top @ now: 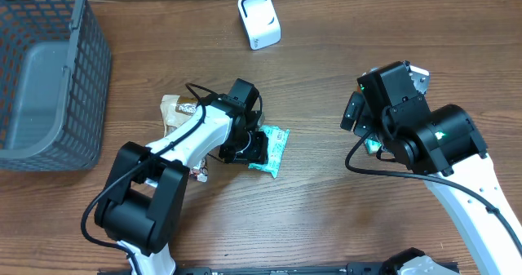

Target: Scan the item barcode

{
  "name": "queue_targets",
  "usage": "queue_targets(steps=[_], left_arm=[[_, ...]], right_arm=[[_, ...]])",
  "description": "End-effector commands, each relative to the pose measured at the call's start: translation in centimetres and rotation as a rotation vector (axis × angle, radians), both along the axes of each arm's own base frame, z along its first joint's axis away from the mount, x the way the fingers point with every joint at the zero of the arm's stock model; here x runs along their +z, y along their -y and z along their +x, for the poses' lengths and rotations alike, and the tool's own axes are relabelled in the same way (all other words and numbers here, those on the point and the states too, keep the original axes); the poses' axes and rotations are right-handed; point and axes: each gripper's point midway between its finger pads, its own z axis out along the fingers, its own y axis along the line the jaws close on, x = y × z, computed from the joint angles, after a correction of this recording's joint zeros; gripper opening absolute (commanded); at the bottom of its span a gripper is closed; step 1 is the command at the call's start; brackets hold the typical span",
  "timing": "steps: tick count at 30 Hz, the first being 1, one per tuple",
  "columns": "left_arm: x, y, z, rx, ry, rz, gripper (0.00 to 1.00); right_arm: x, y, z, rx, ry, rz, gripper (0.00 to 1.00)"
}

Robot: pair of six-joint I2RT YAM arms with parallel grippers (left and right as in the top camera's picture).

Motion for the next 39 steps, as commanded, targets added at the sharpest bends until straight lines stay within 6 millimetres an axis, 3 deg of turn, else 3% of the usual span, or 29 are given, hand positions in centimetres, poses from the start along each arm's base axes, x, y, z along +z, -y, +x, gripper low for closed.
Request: queue_targets(steps=[1, 7, 9, 10, 12, 16, 20, 23, 27, 31, 39], left_arm=[[-1.4, -0.8, -0.4, 0.022, -0.023, 0.054, 0.52], [-3.7, -1.3, -1.0, 0.022, -0.057, 0.084, 0.47], [-4.1, -1.3, -1.3, 0.021, -0.075, 0.082, 0.32], [-4.2, -1.1, -1.4, 0.021, -0.084, 0.073, 0.18], [-4.1, -1.1, -1.3, 0.018, -0.082, 0.068, 0.04], [-3.5, -0.9, -0.7, 0.015, -0.067, 0.06, 0.04], [-1.1, -0.7, 1.4, 0.001, 0.016, 0.022, 0.04], [2.6, -1.2, 3.9, -0.012, 0.168, 0.023, 0.04], [7.0, -3.6, 6.2, 0.019, 0.378, 0.139, 0.04], [10.3, -4.8, 6.3, 0.045, 0.472, 0.174, 0.04], [10.3, -6.5, 5.0, 0.045, 0.441, 0.249, 0.04]], right_arm=[[0.8, 0.3, 0.1, -0.013, 0.032, 0.004, 1.0], [0.8, 0.3, 0.1, -0.013, 0.032, 0.004, 1.0], [0.8, 0.3, 0.1, -0.013, 0.032, 0.003, 1.0], [0.8, 0.3, 0.1, -0.013, 0.032, 0.003, 1.0], [0.8, 0.3, 0.1, -0.013, 0.032, 0.003, 1.0], [0.8, 0.3, 0.1, -0.013, 0.032, 0.003, 1.0], [0.8, 0.3, 0.1, -0.013, 0.032, 0.003, 1.0], [0.8, 0.3, 0.1, -0.013, 0.032, 0.003, 1.0], [0.8, 0.3, 0.1, -0.013, 0.032, 0.004, 1.0], [0.8, 0.3, 0.1, -0.013, 0.032, 0.003, 1.0], [0.8, 0.3, 0.1, -0.013, 0.032, 0.003, 1.0]])
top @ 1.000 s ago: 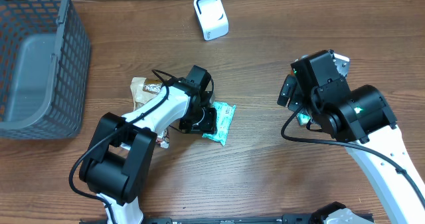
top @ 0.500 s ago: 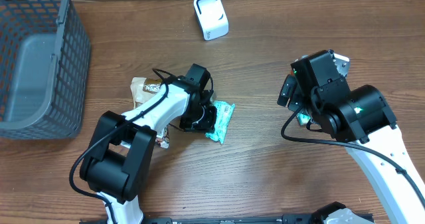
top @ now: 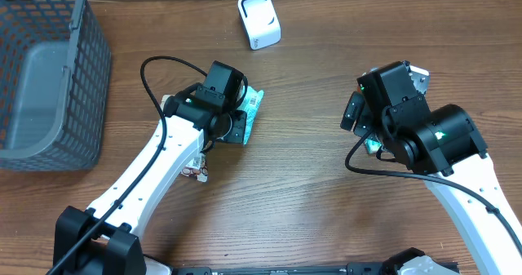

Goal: Scan the item barcode
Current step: 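Lift the green wipes pack up toward the white scanner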

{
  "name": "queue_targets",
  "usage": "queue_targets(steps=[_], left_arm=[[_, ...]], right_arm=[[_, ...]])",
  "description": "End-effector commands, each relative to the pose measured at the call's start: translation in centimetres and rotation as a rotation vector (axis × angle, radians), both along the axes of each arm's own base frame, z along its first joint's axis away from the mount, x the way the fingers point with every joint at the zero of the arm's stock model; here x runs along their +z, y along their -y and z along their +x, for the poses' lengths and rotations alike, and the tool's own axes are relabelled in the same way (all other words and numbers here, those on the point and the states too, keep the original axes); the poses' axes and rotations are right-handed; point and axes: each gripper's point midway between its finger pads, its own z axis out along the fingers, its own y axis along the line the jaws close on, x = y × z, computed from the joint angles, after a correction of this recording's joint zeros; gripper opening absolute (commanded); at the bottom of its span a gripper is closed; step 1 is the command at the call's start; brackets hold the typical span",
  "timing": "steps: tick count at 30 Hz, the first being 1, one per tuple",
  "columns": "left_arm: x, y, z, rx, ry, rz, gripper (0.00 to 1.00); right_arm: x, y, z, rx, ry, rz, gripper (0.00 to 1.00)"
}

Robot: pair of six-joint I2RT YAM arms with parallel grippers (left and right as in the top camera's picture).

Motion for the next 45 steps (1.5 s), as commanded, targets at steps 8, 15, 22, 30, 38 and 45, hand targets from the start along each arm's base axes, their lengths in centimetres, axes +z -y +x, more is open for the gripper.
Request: queue_targets(steps=[8, 15, 22, 30, 38, 45], left_arm=[[3.8, -0.4, 4.8, 0.011, 0.219, 0.054, 0.04], [10.3, 0.8, 7.9, 0.006, 0.386, 0.006, 0.04], [5.0, 1.4, 1.9, -0.014, 0.043, -0.053, 0.04], [3.4, 3.1, -1.7, -0.09, -0.133, -0.151, 0.04], [4.6, 6.4, -3.3, -0.246, -0.181, -0.336, 0.04], [6.4, 7.6, -3.9, -0.3, -0.212, -0.506, 0.04]], right_arm=[[0.8, 0.3, 0.1, -0.014, 0.032, 0.003, 1.0], [0.8, 0.3, 0.1, -0.014, 0.032, 0.003, 1.0], [0.8, 0.3, 0.1, -0.014, 0.032, 0.003, 1.0], [0.8, 0.3, 0.1, -0.014, 0.032, 0.003, 1.0], [0.8, 0.3, 0.1, -0.014, 0.031, 0.003, 1.0], [0.6, -2.5, 0.2, 0.052, 0.013, 0.143, 1.0]])
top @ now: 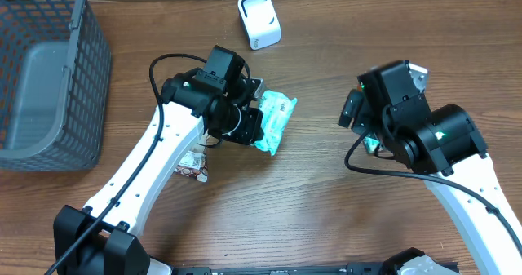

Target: Scan the item barcode

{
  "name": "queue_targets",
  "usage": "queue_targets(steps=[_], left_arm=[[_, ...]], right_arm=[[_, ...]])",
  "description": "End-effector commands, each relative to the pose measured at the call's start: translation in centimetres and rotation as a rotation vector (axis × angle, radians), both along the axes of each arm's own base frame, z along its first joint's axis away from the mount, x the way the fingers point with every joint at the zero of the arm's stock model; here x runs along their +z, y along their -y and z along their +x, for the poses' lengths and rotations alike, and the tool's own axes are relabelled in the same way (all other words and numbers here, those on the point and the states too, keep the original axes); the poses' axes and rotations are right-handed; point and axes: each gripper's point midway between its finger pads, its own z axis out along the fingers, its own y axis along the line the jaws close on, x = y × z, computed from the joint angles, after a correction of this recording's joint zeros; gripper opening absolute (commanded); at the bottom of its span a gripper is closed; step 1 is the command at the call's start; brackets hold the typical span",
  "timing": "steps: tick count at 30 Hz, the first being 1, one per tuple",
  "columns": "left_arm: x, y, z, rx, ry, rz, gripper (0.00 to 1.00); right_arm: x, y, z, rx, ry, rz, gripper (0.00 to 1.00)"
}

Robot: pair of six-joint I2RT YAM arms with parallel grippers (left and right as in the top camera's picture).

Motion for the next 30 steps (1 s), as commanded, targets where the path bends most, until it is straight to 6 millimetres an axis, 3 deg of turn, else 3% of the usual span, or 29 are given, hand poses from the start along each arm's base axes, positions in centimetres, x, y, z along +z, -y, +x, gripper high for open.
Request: queue_targets(steps=[1, 4, 7, 10, 13, 19, 25, 27, 30], left_arm=[[2.3, 1.5, -0.5, -0.076, -0.025, -0.203, 0.04], [3.5, 1.1, -0.2, -0.08, -0.034, -0.302, 0.04], [5.1, 1.1, -0.1, -0.123, -0.02, -0.426, 0.04], [6.9, 1.3, -0.2, -0.181, 0.014, -0.547, 0.04], [8.1, 1.7, -0.6, -0.225, 0.035, -0.623, 0.04], [8.6, 2.0, -0.6, -0.24, 0.046, -0.656, 0.04], [8.5, 2.0, -0.5, -0.24, 0.052, -0.649, 0.04], [8.3, 1.9, -0.4, -0.236, 0.055, -0.634, 0.04], [7.8, 1.7, -0.2, -0.228, 0.061, -0.602, 0.04]], right_arm=[[0.3, -1.9, -0.6, 0.05, -0.022, 0.114, 1.0], [1.0, -3.6, 0.4, 0.087, 0.023, 0.193, 1.0], [1.9, -6.3, 1.1, 0.166, 0.048, 0.319, 0.85], [3.0, -9.6, 1.5, 0.308, 0.065, 0.436, 0.77], [3.8, -13.3, 1.5, 0.499, 0.059, 0.563, 0.77], [3.1, -16.8, 1.3, 0.708, 0.02, 0.646, 0.77], [1.8, -18.1, 1.9, 0.751, 0.004, 0.642, 0.68], [2.1, -18.3, 2.3, 0.757, 0.027, 0.643, 0.6], [2.6, -18.5, 2.8, 0.768, 0.061, 0.646, 0.6]])
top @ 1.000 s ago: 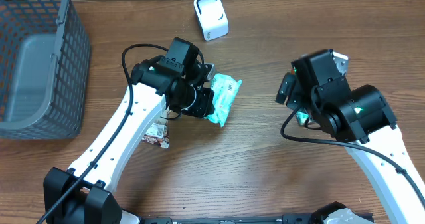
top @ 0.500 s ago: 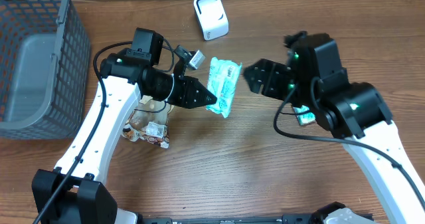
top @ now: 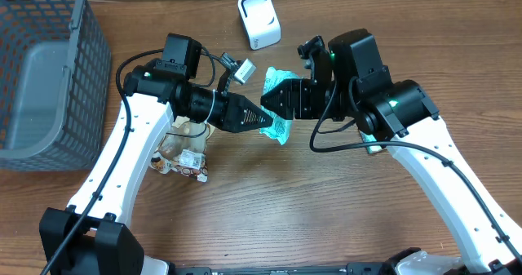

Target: Scan the item barcode

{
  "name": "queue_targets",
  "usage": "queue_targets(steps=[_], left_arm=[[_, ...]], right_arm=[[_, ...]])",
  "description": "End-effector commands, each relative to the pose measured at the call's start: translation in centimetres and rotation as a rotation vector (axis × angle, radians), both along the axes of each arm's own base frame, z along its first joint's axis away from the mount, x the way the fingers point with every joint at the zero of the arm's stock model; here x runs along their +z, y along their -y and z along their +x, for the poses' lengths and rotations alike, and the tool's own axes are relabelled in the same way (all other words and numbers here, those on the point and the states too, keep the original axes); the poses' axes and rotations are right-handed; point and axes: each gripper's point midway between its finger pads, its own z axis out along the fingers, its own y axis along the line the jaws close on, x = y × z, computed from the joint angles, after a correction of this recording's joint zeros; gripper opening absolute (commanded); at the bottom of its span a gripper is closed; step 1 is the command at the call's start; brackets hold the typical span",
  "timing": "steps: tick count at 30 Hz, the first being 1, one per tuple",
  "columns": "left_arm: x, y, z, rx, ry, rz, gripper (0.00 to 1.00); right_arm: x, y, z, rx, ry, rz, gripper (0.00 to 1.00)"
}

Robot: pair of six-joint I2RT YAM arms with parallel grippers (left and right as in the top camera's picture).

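A teal snack packet (top: 278, 129) hangs above the table's middle, between the two grippers. My left gripper (top: 256, 121) reaches in from the left and is shut on the packet's lower part. The right gripper (top: 272, 100) comes in from the right, with its black fingers (top: 281, 95) against the packet's upper half; the overhead view does not show whether they are closed on it. The white barcode scanner (top: 259, 19) stands at the back of the table, beyond the packet. Any barcode on the packet is hidden.
A grey mesh basket (top: 49, 71) fills the far left corner. Brown and white snack packets (top: 183, 151) lie on the table under my left arm. The wooden table (top: 326, 210) extends in front of both arms.
The right arm has swung left from the table's right side and now meets the packet. My left gripper has turned to point right and still holds the packet near the middle.
My left gripper was down on the teal packet lying on the table beside other snacks. Then it held the packet raised near the pile, then farther right toward the scanner. The right arm stayed still at the right and now reaches the packet.
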Motion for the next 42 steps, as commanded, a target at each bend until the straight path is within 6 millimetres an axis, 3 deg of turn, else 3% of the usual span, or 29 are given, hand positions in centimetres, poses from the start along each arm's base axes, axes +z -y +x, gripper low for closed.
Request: queue_targets(steps=[1, 10, 16, 19, 35, 42], left_arm=[[0.2, 0.0, 0.1, -0.008, 0.036, 0.006, 0.04], [-1.4, -0.9, 1.4, 0.067, 0.024, 0.119, 0.04], [-1.3, -0.8, 1.8, 0.089, 0.016, 0.112, 0.04], [-1.2, -0.8, 1.8, 0.088, 0.016, 0.11, 0.04], [-0.8, -0.5, 1.6, 0.074, 0.018, 0.084, 0.04], [-0.6, -0.4, 1.6, 0.07, 0.019, 0.071, 0.04]], right_arm=[[1.1, -0.5, 0.1, 0.029, 0.045, 0.027, 0.61], [0.6, 0.4, 0.9, -0.022, 0.065, -0.026, 0.71], [0.5, 0.4, 0.9, -0.022, 0.064, -0.027, 0.64], [0.5, 0.4, 1.0, -0.025, 0.065, -0.03, 0.54], [-0.1, 1.3, 2.3, -0.085, 0.095, -0.084, 0.51], [0.1, 1.1, 2.6, -0.085, 0.107, -0.077, 0.4]])
